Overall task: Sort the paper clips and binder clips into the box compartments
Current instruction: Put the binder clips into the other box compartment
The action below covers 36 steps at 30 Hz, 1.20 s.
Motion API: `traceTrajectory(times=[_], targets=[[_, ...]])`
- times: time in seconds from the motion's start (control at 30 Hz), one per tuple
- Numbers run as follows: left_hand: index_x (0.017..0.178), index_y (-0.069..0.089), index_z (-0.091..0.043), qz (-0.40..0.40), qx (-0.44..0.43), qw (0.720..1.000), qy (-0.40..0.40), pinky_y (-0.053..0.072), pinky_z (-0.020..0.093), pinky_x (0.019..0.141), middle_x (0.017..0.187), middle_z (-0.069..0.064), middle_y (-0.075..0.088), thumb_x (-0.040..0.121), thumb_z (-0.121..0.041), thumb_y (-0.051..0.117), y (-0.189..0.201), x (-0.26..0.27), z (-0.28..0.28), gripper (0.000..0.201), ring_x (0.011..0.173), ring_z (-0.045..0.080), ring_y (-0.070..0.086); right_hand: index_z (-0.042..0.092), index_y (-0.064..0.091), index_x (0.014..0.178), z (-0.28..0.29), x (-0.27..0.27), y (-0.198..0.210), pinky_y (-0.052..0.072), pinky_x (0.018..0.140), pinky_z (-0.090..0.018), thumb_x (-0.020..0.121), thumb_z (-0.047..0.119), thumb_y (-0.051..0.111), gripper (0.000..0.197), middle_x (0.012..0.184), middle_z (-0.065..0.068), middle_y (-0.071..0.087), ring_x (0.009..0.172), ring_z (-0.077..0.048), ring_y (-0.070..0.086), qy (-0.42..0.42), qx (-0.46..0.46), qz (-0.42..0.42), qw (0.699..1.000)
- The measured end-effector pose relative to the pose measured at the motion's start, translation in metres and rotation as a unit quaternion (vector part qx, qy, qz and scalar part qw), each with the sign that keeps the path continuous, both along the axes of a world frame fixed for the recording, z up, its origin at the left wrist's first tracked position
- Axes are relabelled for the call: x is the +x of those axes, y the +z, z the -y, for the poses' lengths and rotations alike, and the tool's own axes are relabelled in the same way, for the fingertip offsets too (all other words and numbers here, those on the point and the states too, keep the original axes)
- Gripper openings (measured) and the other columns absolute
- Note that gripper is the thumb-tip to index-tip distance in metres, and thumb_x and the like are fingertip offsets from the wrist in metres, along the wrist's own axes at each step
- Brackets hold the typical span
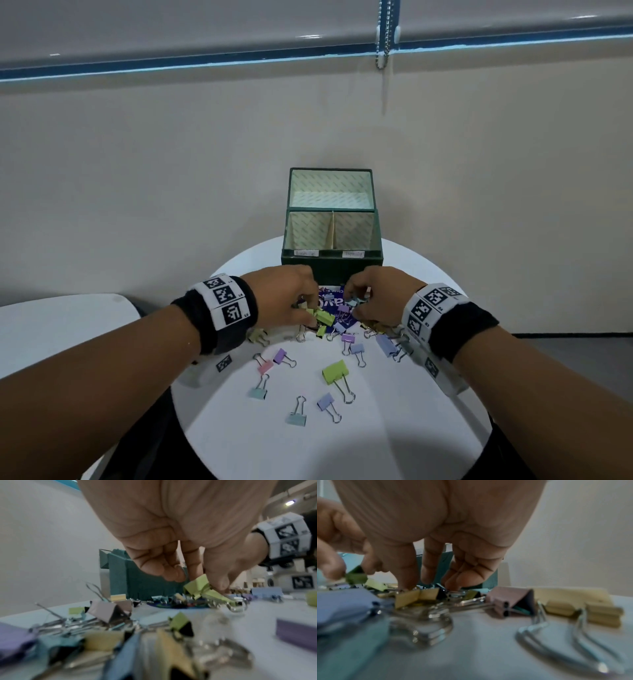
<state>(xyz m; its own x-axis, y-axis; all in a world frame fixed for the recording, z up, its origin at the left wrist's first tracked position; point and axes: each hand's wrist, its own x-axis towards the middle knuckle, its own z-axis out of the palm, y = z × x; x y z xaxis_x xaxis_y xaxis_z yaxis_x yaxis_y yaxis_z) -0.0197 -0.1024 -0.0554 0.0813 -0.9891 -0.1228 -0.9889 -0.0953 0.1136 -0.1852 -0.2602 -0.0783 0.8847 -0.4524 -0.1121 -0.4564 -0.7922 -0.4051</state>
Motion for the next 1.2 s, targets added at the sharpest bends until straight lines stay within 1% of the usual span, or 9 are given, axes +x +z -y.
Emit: traceTrajectory(times=[0.1,0.23,0.33,0.47,0.7,0.9,1.03,1.13,1.2], targets=[[0.085,0.060,-0.035,-0.106,-0.050,0.992,0.051,0.055,0.033,0.082,0.096,-0.016,0.064,0.081,-0.052,0.072,0.002,0.010,-0.004,0.022,0.087,0.003,0.061,0.041,0.067,0.124,0.001,0.004,-0.003,0.053,0.073,-0.025,0.084,0.031,0.073,0.042,0.108,0.010,0.056,0.081,-0.011,0.062,0.022,-0.011,-0.030,0.999],[0.088,0.054,-0.033,-0.245,-0.077,0.959,0.120,0.059,0.047,0.077,0.086,-0.006,0.074,0.085,-0.028,0.067,0.005,0.016,-0.006,0.014,0.079,0.019,0.070,0.040,0.072,0.105,0.003,0.007,-0.008,0.059,0.079,-0.031,0.081,0.035,0.075,0.024,0.114,0.006,0.055,0.091,-0.016,0.065,0.014,-0.011,-0.027,0.999],[0.107,0.055,-0.042,-0.165,-0.006,0.979,0.120,0.055,0.034,0.073,0.090,-0.008,0.068,0.091,-0.023,0.054,0.009,0.007,-0.002,0.025,0.076,0.012,0.062,0.032,0.069,0.084,0.002,0.005,-0.009,0.057,0.071,-0.027,0.080,0.030,0.078,0.011,0.104,0.010,0.053,0.085,-0.010,0.063,0.000,-0.012,-0.007,1.000],[0.134,0.048,-0.050,0.056,0.070,0.996,0.014,0.049,0.033,0.088,0.116,-0.009,0.060,0.091,-0.047,0.058,0.009,-0.009,0.015,0.044,0.099,0.013,0.057,0.025,0.066,0.082,-0.002,0.003,-0.005,0.054,0.078,-0.029,0.082,0.028,0.077,0.011,0.100,0.010,0.058,0.087,-0.011,0.060,0.005,-0.011,0.018,1.000],[0.115,0.067,-0.041,0.133,0.038,0.989,-0.052,0.050,0.027,0.075,0.093,-0.012,0.056,0.094,-0.042,0.054,-0.001,-0.024,0.026,0.025,0.090,0.014,0.059,0.031,0.055,0.088,-0.002,0.000,-0.002,0.049,0.069,-0.024,0.090,0.022,0.065,0.013,0.083,0.012,0.063,0.078,-0.013,0.061,-0.010,-0.017,0.098,0.995],[0.093,0.067,-0.031,-0.017,-0.030,0.999,0.029,0.056,0.032,0.076,0.091,-0.014,0.066,0.092,-0.036,0.059,0.016,-0.009,0.015,0.009,0.079,0.007,0.063,0.027,0.053,0.091,-0.002,0.003,0.014,0.045,0.066,-0.022,0.092,0.021,0.067,0.015,0.080,0.010,0.062,0.072,-0.009,0.058,-0.041,0.006,0.219,0.975],[0.087,0.063,-0.031,-0.154,-0.153,0.967,0.134,0.046,0.023,0.062,0.078,-0.012,0.061,0.092,-0.037,0.063,0.046,0.015,0.019,0.008,0.065,0.005,0.054,0.027,0.054,0.090,0.007,0.025,0.036,0.045,0.065,-0.019,0.092,0.021,0.067,0.014,0.083,0.010,0.061,0.073,-0.005,0.058,-0.067,0.002,0.264,0.962],[0.093,0.062,-0.029,-0.137,-0.214,0.949,0.187,0.046,0.027,0.064,0.082,-0.009,0.060,0.093,-0.039,0.062,0.059,0.036,0.036,0.010,0.072,0.009,0.055,0.027,0.059,0.094,0.007,0.049,0.051,0.046,0.066,-0.020,0.092,0.028,0.069,0.010,0.087,0.011,0.064,0.074,-0.006,0.060,-0.072,0.018,0.281,0.957],[0.114,0.057,-0.028,-0.144,-0.230,0.940,0.208,0.044,0.028,0.064,0.087,-0.008,0.058,0.092,-0.040,0.064,0.060,0.044,0.046,0.027,0.075,0.011,0.056,0.029,0.062,0.107,0.004,0.059,0.058,0.050,0.075,-0.023,0.091,0.035,0.070,0.019,0.102,0.014,0.066,0.087,-0.006,0.063,-0.055,0.037,0.252,0.965]])
